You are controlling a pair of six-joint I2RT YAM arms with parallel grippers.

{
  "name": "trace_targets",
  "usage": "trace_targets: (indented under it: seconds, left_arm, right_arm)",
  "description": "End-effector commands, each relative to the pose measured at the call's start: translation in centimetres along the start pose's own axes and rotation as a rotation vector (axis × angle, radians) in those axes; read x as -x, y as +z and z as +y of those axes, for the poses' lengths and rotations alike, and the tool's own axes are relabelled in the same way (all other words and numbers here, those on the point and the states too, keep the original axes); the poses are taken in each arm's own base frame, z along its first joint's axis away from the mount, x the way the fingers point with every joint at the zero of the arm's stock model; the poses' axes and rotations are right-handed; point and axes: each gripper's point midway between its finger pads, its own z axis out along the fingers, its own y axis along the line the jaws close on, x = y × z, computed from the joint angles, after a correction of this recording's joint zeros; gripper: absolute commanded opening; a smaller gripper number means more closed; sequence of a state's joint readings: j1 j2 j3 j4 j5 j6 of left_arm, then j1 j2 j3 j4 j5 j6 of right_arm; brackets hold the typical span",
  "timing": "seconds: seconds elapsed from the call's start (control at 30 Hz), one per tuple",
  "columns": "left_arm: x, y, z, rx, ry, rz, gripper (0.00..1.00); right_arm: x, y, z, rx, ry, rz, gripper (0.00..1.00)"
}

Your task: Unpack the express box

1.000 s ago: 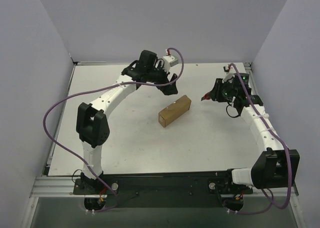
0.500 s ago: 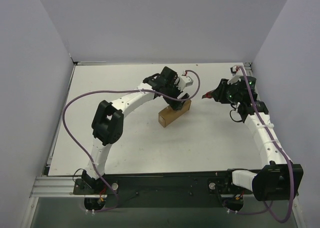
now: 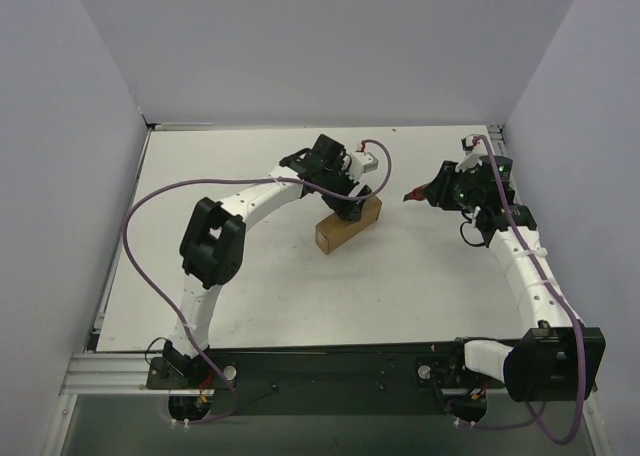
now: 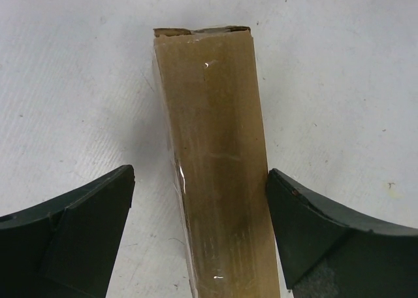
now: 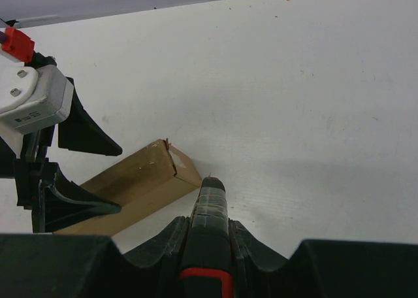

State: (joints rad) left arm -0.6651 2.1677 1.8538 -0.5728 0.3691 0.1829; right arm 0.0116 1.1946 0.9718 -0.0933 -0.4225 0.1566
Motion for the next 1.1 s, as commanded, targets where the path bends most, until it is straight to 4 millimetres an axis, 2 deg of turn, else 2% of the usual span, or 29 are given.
trace_targets:
  seconds: [0.0,0.23,0.43,0.5,0.53,0.57,0.6,0.73,0.83,1.0,1.07]
  left_arm:
    - [-2.2,-1.0,-0.6,-0.064,-0.024,0.049,0.9]
    - [-4.7,-2.7,-3.8,-0.199,-0.052,0.095,0.83]
    - [-5.5,-3.1,-4.8,-0.282,-0.091,0.088,0.81]
    - [-4.8,-3.2,-4.0,-0.288,-0.102,0.068,0.77]
    - [-5.1,-2.9,-3.8,-0.305,-0.127,0.074,0.77]
    - [-4.5,-3.1,-4.1,-0.35,-0.145,0.057,0.77]
    - [-3.7,-3.5,-3.3,-0.362,-0.162,0.03,0.77]
    - [-2.9,-3.3,-2.5,-0.429,-0.235,0.004,0.77]
    - [-2.2,-3.5,-2.8,-0.475,-0.251,-0.014,0.79]
    - [0.5,-4.5,-2.6,-0.469,-0.246,-0.081,0.84]
    - [1.7,-4.5,-2.2,-0.461,-0.238,-0.118,0.84]
  right_arm:
    - [1.4,0.1,0.7,0.046,-0.032,-0.048,0.0]
    - [1.8,1.0,1.1,0.059,-0.036,-0.03,0.0]
    - [2.0,1.9,1.8,0.08,-0.049,-0.014,0.0]
    - [2.0,2.4,1.9,0.084,-0.053,-0.009,0.0]
    - [2.4,2.4,2.0,0.085,-0.056,-0.016,0.0]
    - [2.3,2.6,2.0,0.087,-0.055,-0.01,0.0]
    - [2.5,2.7,2.1,0.09,-0.056,-0.011,0.0]
    - [3.0,3.0,2.3,0.094,-0.064,-0.012,0.0]
    - [3.3,3.1,2.5,0.098,-0.065,-0.016,0.0]
    - [3.4,2.0,3.0,0.073,-0.176,-0.027,0.0]
    - [3.2,1.5,4.0,0.06,-0.26,-0.044,0.0]
